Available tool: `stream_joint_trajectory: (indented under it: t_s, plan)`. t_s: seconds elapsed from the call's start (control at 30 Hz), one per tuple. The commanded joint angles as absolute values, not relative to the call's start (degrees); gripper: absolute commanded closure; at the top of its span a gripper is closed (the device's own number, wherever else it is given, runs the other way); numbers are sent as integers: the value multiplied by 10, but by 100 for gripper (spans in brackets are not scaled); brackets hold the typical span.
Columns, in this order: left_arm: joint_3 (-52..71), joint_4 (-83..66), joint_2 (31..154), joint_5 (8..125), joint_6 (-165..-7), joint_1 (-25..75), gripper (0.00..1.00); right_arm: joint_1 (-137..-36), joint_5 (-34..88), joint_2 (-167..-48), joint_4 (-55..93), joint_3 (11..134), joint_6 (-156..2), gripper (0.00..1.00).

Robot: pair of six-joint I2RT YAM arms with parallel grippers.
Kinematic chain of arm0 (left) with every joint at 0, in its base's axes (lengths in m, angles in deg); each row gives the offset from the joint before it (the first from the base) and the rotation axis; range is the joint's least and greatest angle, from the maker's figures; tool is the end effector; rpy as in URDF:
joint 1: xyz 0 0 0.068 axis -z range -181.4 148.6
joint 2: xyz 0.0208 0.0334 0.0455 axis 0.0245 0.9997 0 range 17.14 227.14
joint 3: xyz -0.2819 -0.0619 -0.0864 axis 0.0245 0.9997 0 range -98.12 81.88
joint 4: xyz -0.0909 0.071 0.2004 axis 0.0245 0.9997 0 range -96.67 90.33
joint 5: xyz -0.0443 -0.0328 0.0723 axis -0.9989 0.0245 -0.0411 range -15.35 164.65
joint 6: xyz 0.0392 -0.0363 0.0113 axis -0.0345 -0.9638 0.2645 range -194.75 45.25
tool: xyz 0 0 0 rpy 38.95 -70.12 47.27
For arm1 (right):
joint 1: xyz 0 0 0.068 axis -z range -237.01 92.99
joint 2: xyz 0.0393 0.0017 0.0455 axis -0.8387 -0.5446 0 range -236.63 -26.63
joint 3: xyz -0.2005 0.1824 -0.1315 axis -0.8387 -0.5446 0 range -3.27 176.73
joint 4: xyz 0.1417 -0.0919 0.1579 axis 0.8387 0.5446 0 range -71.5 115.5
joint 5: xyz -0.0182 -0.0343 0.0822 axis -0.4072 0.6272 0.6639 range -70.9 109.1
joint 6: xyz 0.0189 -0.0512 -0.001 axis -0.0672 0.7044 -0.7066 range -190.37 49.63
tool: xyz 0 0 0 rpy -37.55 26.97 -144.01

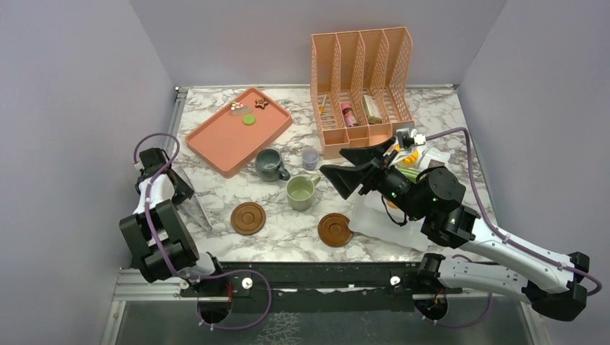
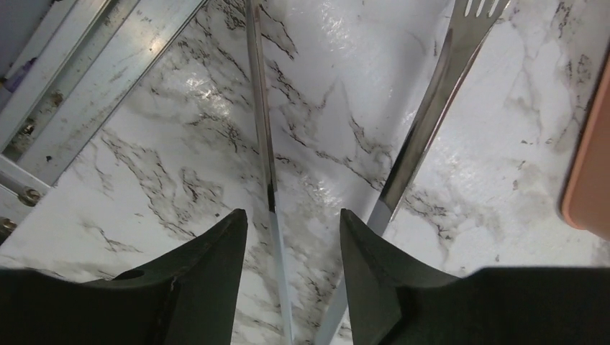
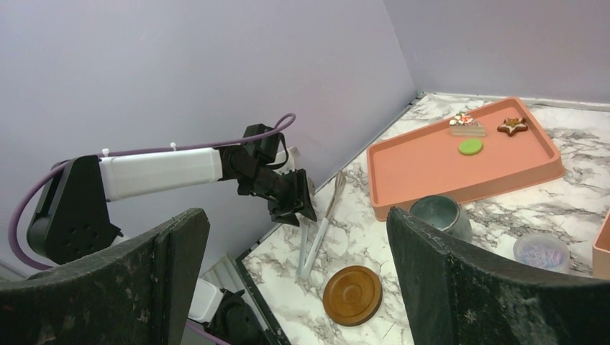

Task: Serve the afternoon tea
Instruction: Place the clamp at the center of the board.

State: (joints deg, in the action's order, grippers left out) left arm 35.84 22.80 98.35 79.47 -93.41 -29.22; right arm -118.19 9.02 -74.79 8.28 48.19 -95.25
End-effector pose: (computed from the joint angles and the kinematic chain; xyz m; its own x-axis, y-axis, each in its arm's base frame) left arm 0.2027 0.1103 0.2302 -0.5982 -0.6761 -0.4302 -0.7264 0.6842 -0.0651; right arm 0.0732 0.1194 0.4298 -0.2262 0.4482 -0.8649 -0.7556 0.4796 0.4461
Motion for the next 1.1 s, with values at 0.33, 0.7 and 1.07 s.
stream_joint_trajectory:
  t_s: [0.33, 0.7, 1.07]
  plan:
    - [352, 236, 914, 727, -959, -297, 13, -1186, 73, -754, 76, 495, -933, 0]
    - [356, 207, 968, 699, -935, -297, 10, -1186, 43, -765, 65, 496, -927, 0]
    - [379, 172, 989, 676, -955, -293, 11, -1186, 45, -763, 76, 499, -943, 0]
